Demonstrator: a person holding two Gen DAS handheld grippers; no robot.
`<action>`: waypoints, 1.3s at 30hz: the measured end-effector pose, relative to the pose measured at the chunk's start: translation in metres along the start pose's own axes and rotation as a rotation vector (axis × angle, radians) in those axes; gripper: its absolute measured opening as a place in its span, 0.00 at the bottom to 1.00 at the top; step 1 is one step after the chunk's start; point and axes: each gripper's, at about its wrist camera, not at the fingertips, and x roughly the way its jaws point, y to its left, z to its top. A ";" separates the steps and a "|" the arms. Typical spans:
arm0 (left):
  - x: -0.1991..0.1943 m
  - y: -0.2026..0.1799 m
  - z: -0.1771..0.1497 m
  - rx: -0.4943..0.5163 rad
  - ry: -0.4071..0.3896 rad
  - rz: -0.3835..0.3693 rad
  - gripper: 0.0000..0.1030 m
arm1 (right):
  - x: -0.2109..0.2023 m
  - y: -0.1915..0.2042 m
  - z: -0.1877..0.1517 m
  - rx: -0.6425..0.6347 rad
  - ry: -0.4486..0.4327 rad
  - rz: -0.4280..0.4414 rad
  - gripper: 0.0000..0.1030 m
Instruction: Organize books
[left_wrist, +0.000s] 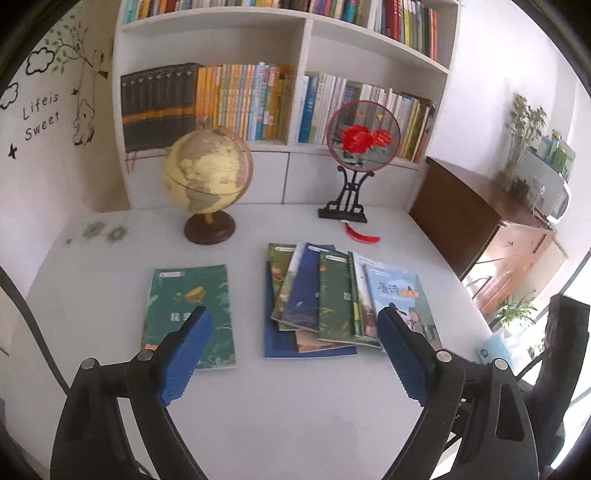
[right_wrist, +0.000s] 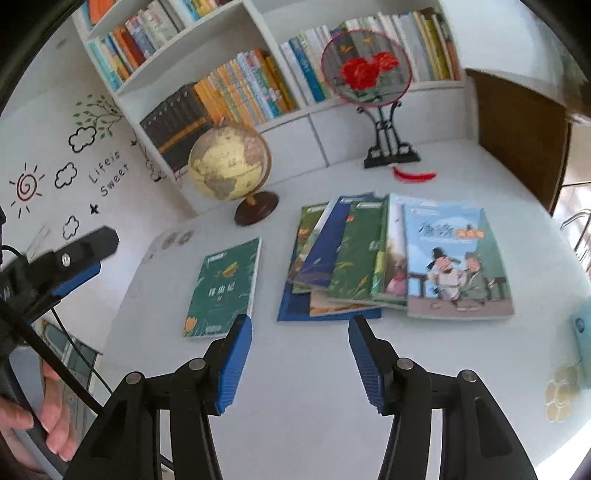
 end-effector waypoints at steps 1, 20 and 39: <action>0.005 -0.004 -0.002 -0.027 0.019 -0.020 0.87 | -0.004 -0.003 0.002 -0.002 -0.001 -0.017 0.51; 0.103 0.085 0.056 0.214 0.227 -0.337 0.87 | 0.016 0.067 0.035 0.340 -0.182 -0.310 0.52; 0.220 0.194 0.058 0.110 0.278 -0.288 0.87 | 0.149 0.140 0.038 0.404 -0.138 -0.348 0.52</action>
